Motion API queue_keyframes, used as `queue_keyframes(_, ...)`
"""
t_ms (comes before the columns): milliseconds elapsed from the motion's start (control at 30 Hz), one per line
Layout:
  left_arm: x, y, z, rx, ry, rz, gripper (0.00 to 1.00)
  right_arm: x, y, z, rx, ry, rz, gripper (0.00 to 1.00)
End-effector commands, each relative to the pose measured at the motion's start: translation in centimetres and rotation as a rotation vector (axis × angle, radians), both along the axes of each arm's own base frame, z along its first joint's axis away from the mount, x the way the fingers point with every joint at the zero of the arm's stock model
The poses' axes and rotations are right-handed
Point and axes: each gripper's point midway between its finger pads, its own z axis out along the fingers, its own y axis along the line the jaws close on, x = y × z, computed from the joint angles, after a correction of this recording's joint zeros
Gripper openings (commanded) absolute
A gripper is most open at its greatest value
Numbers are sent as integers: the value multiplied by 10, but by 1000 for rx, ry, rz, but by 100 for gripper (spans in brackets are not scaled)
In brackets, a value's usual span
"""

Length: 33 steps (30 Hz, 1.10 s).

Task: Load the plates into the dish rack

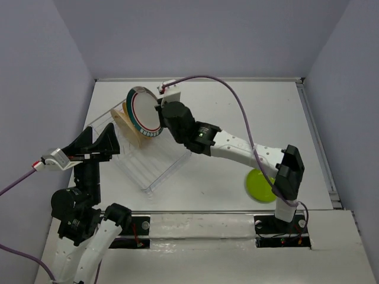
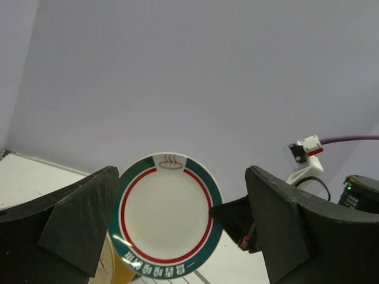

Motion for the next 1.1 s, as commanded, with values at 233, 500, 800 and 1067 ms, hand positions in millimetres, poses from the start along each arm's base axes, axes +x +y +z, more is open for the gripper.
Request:
queue_keyframes(233, -21, 17, 20, -61, -94, 38, 99, -25, 47, 66, -85, -198, -115, 7)
queue_keyframes(500, -25, 17, 21, -65, -103, 31, 99, -41, 23, 113, -48, -267, -135, 7)
queue_keyframes(800, -37, 28, 39, -97, -147, 59, 99, -101, 93, 85, -52, -207, 187, 7)
queue_keyframes(1067, -41, 32, 43, -106, -156, 70, 99, -110, 127, 57, -65, -181, 279, 7)
